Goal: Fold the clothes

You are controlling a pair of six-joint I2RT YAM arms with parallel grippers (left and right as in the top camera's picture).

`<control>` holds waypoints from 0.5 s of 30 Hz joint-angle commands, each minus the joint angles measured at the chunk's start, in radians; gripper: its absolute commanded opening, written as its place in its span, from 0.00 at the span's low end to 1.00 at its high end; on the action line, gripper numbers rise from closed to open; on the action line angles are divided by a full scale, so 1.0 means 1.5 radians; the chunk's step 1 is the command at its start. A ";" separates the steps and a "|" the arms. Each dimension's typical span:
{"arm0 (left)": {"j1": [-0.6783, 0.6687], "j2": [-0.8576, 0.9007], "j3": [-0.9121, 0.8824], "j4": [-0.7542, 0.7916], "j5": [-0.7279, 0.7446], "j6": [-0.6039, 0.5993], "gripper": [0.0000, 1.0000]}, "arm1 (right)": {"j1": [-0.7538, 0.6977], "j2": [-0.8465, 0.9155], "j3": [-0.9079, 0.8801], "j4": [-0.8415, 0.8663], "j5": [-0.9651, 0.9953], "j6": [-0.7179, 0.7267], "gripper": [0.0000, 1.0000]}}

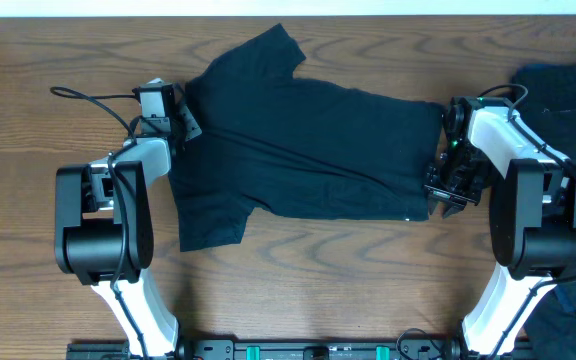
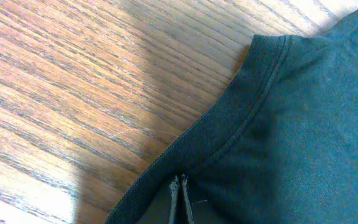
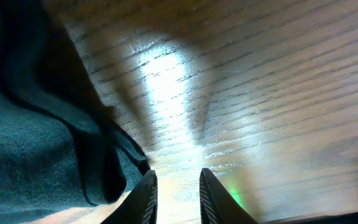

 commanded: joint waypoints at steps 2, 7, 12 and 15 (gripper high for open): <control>0.004 0.025 -0.006 0.000 -0.020 -0.002 0.06 | -0.001 -0.002 -0.005 0.001 0.008 -0.001 0.21; 0.004 0.013 -0.006 0.021 -0.013 -0.001 0.06 | -0.006 -0.002 0.023 -0.018 -0.089 -0.107 0.15; 0.002 -0.037 -0.006 0.023 0.005 -0.001 0.06 | -0.008 -0.009 0.089 -0.090 -0.100 -0.151 0.11; 0.002 -0.077 -0.006 0.022 0.041 -0.001 0.12 | 0.000 -0.025 0.102 -0.107 -0.107 -0.166 0.11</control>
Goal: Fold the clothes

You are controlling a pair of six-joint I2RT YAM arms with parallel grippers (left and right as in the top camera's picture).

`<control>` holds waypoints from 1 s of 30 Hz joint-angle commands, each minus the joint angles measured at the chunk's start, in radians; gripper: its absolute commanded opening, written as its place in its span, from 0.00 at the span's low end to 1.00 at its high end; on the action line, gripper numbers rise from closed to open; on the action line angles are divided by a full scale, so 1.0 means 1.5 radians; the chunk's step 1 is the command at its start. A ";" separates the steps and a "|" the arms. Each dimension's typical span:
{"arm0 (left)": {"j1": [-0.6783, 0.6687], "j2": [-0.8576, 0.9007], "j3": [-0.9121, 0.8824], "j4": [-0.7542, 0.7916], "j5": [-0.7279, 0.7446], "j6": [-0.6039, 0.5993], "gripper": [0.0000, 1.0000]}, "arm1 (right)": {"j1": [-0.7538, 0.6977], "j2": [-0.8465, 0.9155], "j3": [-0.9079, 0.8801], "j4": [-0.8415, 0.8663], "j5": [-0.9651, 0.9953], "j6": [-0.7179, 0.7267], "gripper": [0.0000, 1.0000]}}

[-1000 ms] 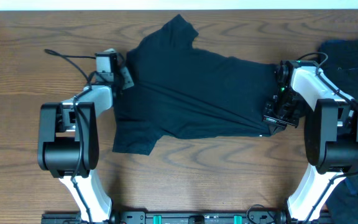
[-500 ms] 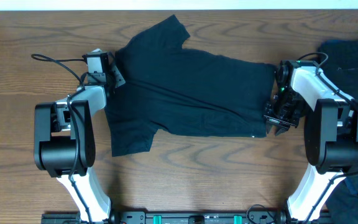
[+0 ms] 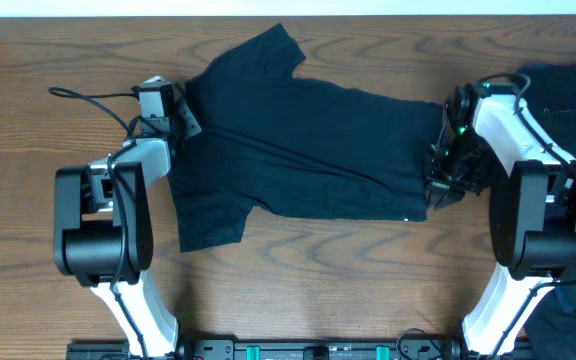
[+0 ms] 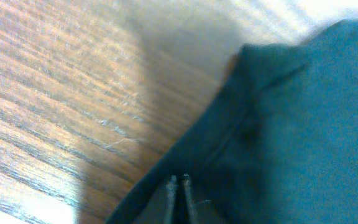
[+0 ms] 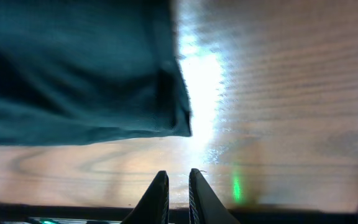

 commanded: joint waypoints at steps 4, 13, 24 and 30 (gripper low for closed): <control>0.002 -0.114 -0.002 -0.006 0.079 -0.002 0.22 | 0.019 -0.026 0.011 -0.015 -0.032 -0.027 0.01; 0.002 -0.211 -0.003 -0.188 0.086 -0.015 0.22 | 0.054 -0.026 -0.076 0.069 -0.034 0.008 0.01; 0.002 -0.222 -0.003 -0.383 0.113 -0.029 0.13 | 0.060 -0.026 -0.161 0.221 -0.033 0.011 0.01; 0.001 -0.222 -0.003 -0.458 0.134 -0.029 0.10 | 0.060 -0.026 -0.185 0.295 -0.046 0.010 0.01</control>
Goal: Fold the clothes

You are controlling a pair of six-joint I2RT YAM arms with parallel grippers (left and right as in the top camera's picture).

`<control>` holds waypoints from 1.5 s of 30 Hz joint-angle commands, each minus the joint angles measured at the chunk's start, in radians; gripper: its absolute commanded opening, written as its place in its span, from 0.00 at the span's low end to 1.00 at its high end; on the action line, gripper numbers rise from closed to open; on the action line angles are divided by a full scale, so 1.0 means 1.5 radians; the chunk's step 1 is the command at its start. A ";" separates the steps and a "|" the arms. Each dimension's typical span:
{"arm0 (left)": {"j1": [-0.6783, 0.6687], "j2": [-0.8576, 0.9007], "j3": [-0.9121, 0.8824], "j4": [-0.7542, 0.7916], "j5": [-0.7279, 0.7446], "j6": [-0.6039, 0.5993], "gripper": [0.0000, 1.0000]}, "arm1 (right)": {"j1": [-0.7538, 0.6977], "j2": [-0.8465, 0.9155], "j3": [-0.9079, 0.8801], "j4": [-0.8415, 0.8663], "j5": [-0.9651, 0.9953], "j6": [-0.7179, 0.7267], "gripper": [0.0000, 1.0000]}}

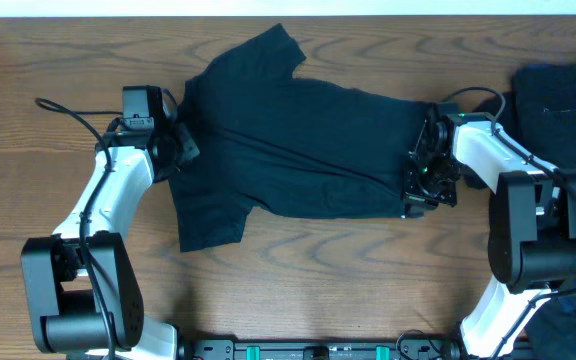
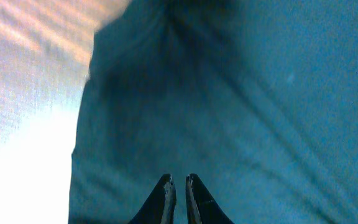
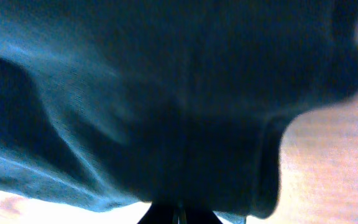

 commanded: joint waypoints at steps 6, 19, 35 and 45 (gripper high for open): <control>-0.001 -0.011 0.001 -0.075 0.017 -0.004 0.09 | 0.009 0.019 -0.018 -0.002 -0.010 0.007 0.01; 0.000 -0.011 0.001 -0.134 0.017 0.019 0.09 | 0.039 0.019 -0.091 -0.091 -0.009 0.028 0.11; -0.001 -0.028 0.001 -0.170 0.017 0.052 0.09 | -0.009 0.016 0.293 -0.190 0.033 -0.028 0.15; -0.025 -0.038 0.001 -0.212 0.017 0.061 0.09 | -0.079 0.063 0.319 -0.001 0.094 -0.028 0.01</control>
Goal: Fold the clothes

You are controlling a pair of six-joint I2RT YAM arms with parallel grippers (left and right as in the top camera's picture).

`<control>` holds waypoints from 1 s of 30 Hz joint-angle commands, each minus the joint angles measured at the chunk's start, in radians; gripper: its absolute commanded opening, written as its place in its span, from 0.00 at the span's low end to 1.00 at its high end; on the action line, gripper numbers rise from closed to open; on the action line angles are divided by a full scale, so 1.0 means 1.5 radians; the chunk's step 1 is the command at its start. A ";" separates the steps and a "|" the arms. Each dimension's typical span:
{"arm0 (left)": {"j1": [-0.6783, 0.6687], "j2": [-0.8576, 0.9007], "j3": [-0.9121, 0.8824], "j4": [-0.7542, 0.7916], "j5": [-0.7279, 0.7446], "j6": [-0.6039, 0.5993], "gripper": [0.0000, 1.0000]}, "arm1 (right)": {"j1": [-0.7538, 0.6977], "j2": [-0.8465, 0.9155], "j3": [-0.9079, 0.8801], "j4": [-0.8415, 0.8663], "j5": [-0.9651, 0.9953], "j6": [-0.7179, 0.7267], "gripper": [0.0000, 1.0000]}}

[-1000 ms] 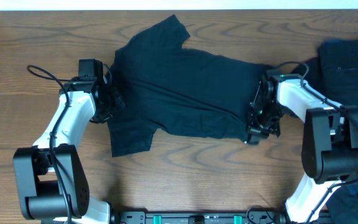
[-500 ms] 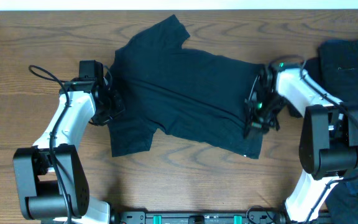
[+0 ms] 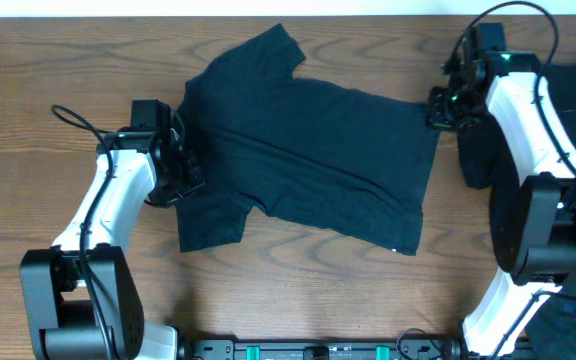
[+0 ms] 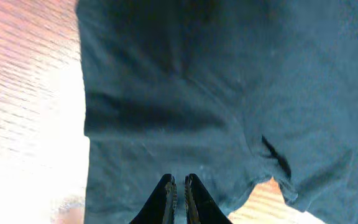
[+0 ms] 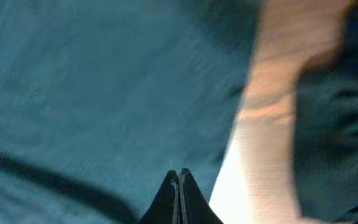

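A black T-shirt (image 3: 308, 150) lies spread on the wooden table (image 3: 298, 290), collar to the left and hem to the right. My left gripper (image 3: 186, 178) rests on the shirt's left side, above the lower sleeve. In the left wrist view the left gripper (image 4: 179, 180) is pinched on the dark cloth (image 4: 229, 93), with only a thin slit between its fingers. My right gripper (image 3: 436, 110) is at the upper right corner of the hem. Seen from the wrist, the right gripper (image 5: 179, 173) has its fingers pressed together on the cloth (image 5: 92, 93), close to the cloth's edge.
Another dark garment (image 3: 568, 90) lies at the table's right edge, just past my right arm; it shows in the right wrist view as the dark garment (image 5: 334, 124). More dark cloth hangs at the lower right. The left arm's cable (image 3: 78, 118) loops over the table.
My right gripper went from the lower part of the hem up to its upper right corner. The hem's lower corner now reaches further down. My left gripper shifted slightly down along the shirt's left side.
At first my left gripper was pinched at the collar edge, and my right was open beside the hem's lower corner. The right then narrowed at the hem and shut on bunched cloth. The left arm swung out over the shirt's left side. The right side now lies wider.
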 commanded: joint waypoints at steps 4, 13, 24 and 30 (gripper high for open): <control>-0.006 -0.009 0.001 -0.004 -0.001 0.014 0.09 | -0.025 0.092 0.008 0.094 -0.004 -0.024 0.01; -0.006 -0.009 0.001 -0.011 -0.028 0.014 0.10 | -0.020 0.177 0.008 0.192 -0.014 -0.024 0.01; -0.006 -0.007 -0.011 -0.013 -0.062 0.014 0.10 | -0.027 0.305 0.008 0.336 0.091 -0.024 0.01; -0.006 -0.007 -0.016 -0.014 -0.062 0.014 0.10 | -0.029 0.333 0.009 0.412 0.171 -0.024 0.01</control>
